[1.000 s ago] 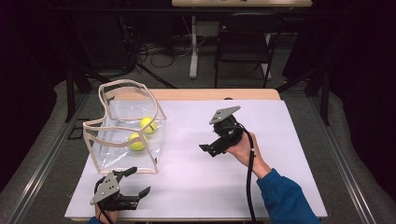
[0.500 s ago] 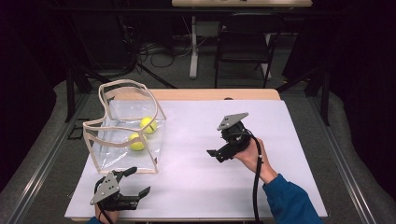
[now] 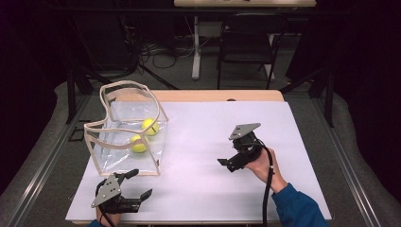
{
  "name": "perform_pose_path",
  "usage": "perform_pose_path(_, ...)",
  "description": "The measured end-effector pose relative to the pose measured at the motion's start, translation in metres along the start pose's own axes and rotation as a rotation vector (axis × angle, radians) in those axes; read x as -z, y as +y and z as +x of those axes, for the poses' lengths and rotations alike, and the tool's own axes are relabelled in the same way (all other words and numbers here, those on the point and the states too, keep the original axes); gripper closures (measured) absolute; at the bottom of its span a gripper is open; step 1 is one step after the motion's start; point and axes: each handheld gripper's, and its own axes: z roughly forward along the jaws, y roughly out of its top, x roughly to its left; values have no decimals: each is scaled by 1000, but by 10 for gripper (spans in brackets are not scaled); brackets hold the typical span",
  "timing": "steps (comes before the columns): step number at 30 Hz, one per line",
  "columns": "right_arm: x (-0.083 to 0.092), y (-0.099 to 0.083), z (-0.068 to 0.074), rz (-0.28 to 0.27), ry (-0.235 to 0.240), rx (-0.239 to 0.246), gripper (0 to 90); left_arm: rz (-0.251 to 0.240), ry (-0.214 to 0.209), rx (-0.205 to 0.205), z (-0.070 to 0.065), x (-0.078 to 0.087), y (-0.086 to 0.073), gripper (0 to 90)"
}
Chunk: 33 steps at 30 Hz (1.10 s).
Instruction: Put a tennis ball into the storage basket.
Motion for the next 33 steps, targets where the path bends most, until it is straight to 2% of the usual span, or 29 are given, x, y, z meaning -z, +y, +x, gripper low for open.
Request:
perform_pose_path(14, 8, -37, 2, 37, -22, -35, 0, -1, 2, 1, 0, 0, 0, 161)
perform_pose_path(33, 15, -86, 3, 39, -40, -111, 0, 0, 2, 0, 0, 0, 0, 161)
